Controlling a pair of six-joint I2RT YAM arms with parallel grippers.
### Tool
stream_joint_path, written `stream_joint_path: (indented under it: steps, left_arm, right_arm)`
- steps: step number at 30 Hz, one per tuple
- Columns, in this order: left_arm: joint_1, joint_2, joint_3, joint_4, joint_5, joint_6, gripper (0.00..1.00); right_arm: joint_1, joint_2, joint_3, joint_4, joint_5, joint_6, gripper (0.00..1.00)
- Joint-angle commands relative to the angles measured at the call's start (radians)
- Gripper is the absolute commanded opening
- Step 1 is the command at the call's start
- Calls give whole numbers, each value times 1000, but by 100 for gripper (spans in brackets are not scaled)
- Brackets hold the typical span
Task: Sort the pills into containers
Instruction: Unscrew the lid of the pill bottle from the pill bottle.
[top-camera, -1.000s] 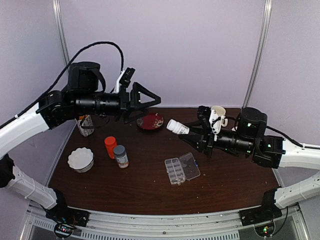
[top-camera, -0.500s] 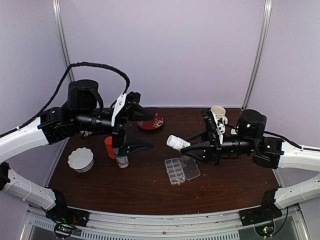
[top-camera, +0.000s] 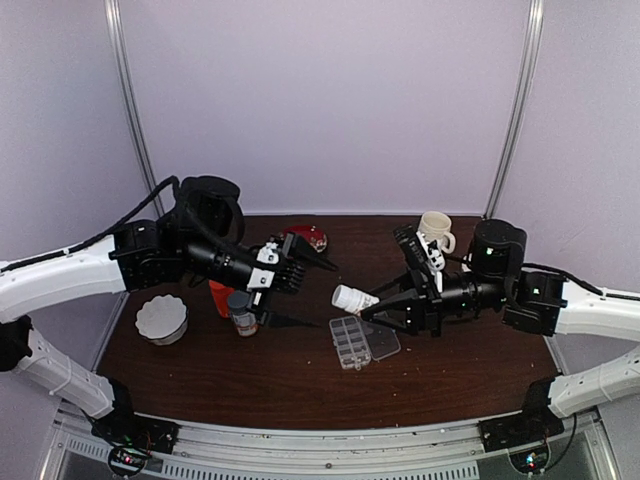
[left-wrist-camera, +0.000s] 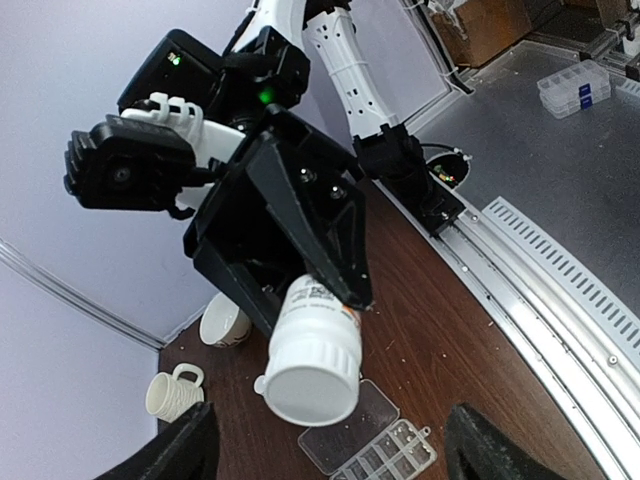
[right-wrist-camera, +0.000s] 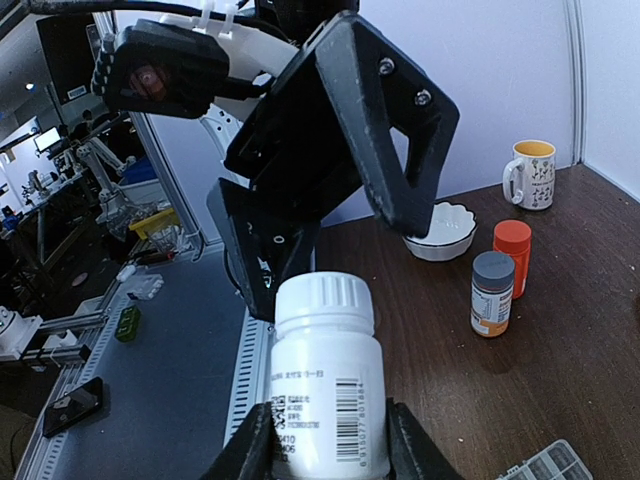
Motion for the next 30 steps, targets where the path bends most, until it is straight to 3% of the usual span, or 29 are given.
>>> stream_joint_path:
  steps: [1, 11, 16, 26, 30]
  left_arm:
    - [-6, 19, 50, 12, 27, 63, 77]
    - [-10, 28, 40, 29, 8, 60, 60]
    - [-11, 35, 39, 56, -7, 48, 47]
    - [-21, 41, 36, 73, -24, 39, 44]
    - [-21, 44, 36, 82, -31, 21, 36]
  right_arm:
    - [-3, 17, 55, -10, -3, -15, 4]
    - [-3, 52, 76, 8, -8, 1, 1]
    - [-3, 53, 78, 14, -5, 5, 0]
    - [-3, 58, 82, 25, -17, 17, 0]
    - [-3, 59, 82, 22, -14, 18, 0]
